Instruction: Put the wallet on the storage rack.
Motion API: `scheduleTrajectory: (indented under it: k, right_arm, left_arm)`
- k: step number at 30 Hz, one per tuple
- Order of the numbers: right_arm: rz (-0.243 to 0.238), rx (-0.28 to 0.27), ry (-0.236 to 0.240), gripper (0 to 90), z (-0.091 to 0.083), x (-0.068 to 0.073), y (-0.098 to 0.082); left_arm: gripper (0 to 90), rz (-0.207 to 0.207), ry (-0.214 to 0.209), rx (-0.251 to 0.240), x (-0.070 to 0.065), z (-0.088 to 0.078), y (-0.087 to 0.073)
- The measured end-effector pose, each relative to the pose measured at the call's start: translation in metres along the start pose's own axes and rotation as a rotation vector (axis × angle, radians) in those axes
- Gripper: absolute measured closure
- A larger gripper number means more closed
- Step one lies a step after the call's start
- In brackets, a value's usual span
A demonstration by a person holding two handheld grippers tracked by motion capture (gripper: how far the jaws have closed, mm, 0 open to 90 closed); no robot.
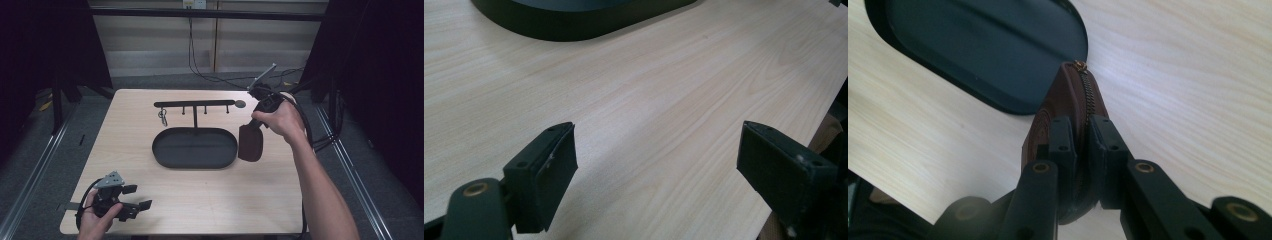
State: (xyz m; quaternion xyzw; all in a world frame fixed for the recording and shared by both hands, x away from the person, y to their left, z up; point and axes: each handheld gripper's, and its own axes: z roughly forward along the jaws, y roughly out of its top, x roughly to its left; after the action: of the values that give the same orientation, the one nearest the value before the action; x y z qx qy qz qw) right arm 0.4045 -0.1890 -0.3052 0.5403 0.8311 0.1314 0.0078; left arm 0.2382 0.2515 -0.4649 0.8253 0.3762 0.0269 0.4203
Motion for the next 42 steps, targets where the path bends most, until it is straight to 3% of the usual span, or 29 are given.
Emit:
scheduleTrajectory:
  k: [4, 15, 31, 34, 42]
  right_arm:
    - [0.013, -0.038, -0.011, 81.7, 0.000, 0.001, 0.005]
    - [0.053, -0.113, 0.018, 82.7, 0.006, -0.003, 0.013]
    - [0.111, -0.165, 0.148, 83.3, 0.030, -0.009, 0.014]
    - [0.126, -0.210, 0.154, 83.8, 0.032, -0.009, 0.014]
    - [0.137, -0.241, 0.186, 83.9, 0.048, -0.006, 0.017]
  left_arm:
    - [16.1, -0.002, -0.003, -0.008, 0.001, -0.001, 0.000]
    - [16.1, -0.008, 0.000, -0.008, 0.001, -0.002, 0.000]
    - [16.1, -0.014, 0.001, -0.012, 0.002, -0.004, 0.000]
    - [16.2, -0.012, 0.016, -0.011, 0.001, -0.004, 0.000]
    - [16.4, -0.009, 0.020, -0.012, 0.001, -0.004, 0.000]
